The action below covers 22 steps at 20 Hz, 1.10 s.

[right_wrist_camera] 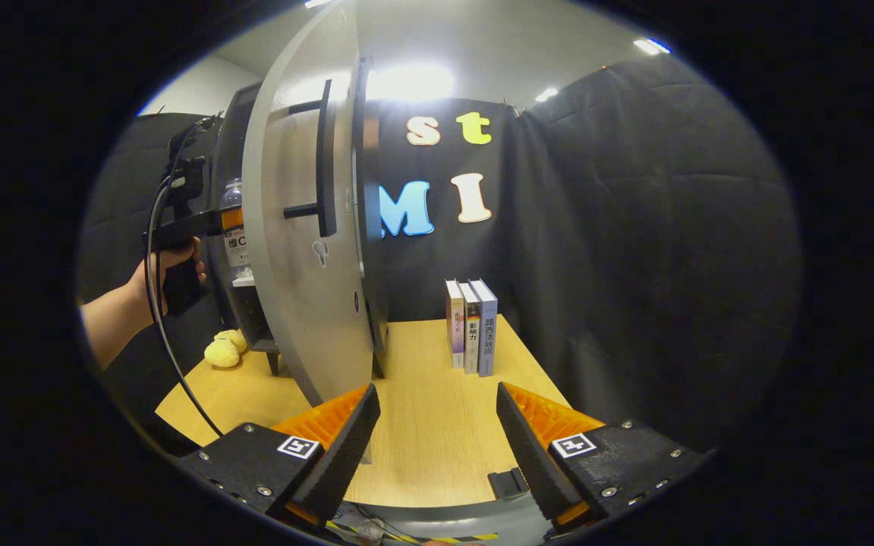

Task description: Open the cabinet door with the right hand, grasp the bottle in the cabinet with the left hand and place it on the coaster, then close the cabinet door with the right hand.

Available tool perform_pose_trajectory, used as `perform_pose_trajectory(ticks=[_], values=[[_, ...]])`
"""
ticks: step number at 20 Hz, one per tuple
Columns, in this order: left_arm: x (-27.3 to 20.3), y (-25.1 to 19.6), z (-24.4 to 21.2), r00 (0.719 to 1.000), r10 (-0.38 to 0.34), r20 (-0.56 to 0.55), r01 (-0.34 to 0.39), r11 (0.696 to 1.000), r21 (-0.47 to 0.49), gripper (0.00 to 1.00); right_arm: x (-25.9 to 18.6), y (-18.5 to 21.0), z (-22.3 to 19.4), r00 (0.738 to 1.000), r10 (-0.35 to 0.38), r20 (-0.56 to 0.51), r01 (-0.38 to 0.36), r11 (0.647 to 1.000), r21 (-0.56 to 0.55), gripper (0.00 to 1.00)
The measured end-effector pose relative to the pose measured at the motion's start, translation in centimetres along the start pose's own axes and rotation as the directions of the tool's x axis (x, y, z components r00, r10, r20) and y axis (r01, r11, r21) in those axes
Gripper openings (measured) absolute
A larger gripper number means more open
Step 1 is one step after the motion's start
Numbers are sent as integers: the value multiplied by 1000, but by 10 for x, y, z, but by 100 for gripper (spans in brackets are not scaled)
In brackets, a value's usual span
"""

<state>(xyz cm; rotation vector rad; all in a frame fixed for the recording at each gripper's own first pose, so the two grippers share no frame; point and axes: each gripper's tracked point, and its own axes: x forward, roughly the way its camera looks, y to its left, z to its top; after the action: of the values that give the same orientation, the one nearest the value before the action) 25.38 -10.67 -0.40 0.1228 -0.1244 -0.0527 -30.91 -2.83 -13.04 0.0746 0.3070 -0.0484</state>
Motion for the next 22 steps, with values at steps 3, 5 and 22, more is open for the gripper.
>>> perform_pose_trajectory(ticks=[3,5,22], values=[[1,3,-1,999,39,-8,-39,999,-24,72,4,0,-17,996,86,-21,-86,996,-5,95],[3,8,-2,997,77,-10,-77,997,-17,72,9,-5,-37,992,113,-64,-114,993,-10,95],[5,15,-5,957,240,-161,-239,971,23,72,111,-28,-130,984,-7,-177,-21,988,-156,96]])
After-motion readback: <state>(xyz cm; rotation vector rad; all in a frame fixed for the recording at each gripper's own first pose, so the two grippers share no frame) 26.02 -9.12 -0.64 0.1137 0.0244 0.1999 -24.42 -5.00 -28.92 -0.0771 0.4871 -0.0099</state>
